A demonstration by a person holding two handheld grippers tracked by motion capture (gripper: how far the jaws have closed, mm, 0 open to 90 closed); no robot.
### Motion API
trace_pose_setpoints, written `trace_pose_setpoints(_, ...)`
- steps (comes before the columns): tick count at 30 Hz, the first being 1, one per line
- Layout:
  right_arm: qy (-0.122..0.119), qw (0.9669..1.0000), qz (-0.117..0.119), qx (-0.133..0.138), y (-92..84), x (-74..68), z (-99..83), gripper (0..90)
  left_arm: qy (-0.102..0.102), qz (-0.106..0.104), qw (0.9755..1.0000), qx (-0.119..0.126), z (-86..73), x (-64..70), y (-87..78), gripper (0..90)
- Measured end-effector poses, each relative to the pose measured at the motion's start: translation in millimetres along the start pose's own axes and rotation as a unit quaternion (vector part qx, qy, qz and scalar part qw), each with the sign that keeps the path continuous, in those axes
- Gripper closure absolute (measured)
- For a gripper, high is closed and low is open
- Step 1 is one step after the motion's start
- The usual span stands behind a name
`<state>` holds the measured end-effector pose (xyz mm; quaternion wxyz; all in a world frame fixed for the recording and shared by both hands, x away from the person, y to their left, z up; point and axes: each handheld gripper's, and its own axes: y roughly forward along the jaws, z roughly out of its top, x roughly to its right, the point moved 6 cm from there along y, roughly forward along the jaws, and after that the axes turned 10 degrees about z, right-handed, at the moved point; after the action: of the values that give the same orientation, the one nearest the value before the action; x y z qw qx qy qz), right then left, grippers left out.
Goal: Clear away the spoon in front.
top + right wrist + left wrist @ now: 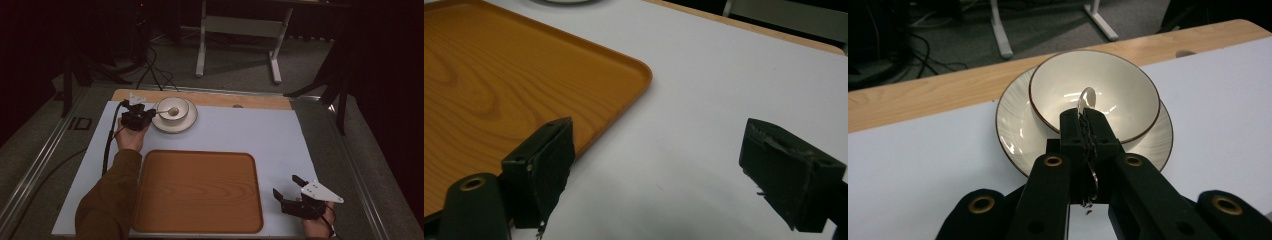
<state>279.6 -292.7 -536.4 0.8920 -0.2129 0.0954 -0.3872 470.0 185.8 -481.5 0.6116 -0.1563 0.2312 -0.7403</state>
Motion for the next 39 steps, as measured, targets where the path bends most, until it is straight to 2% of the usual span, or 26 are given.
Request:
trace_pose_setpoints(10, 0.0, 1.0, -0.002, 0.003, -1.2, 0.0, 0.6, 14.4, 0.007, 0.016, 0.9995, 0.028, 8.3, -1.6, -15.8, 88.5)
trace_pose_setpoints(17, -0.001, 1.0, -0.004, 0.006, -1.8, 0.4, 1.1, 14.5, 0.012, 0.014, 0.999, 0.041, 13.1, -2.6, -30.6, 88.5)
trace_pose_setpoints(20, 0.0, 1.0, -0.005, 0.008, -2.1, 0.3, 1.4, 14.5, 0.018, 0.013, 0.9989, 0.041, 13.5, -1.8, -34.0, 88.5)
trace_pose_setpoints(21, 0.0, 1.0, -0.005, 0.008, -2.2, 0.3, 1.5, 14.5, 0.027, 0.012, 0.9987, 0.042, 13.7, 0.2, -38.4, 88.5)
trace_pose_setpoints(26, 0.0, 1.0, -0.005, 0.009, -2.7, 0.2, 1.6, 14.5, 0.045, 0.013, 0.9978, 0.047, 15.1, 1.9, -50.9, 88.5)
trace_pose_setpoints(31, 0.001, 0.9999, -0.005, 0.009, -3.0, 0.4, 1.6, 14.5, 0.048, 0.011, 0.9971, 0.057, 18.1, 1.4, -68.4, 88.5)
trace_pose_setpoints(39, -0.001, 0.9999, -0.006, 0.01, -3.2, 0.2, 1.8, 14.5, 0.073, 0.007, 0.9959, 0.053, 16.7, 1.2, -90.9, 88.5)
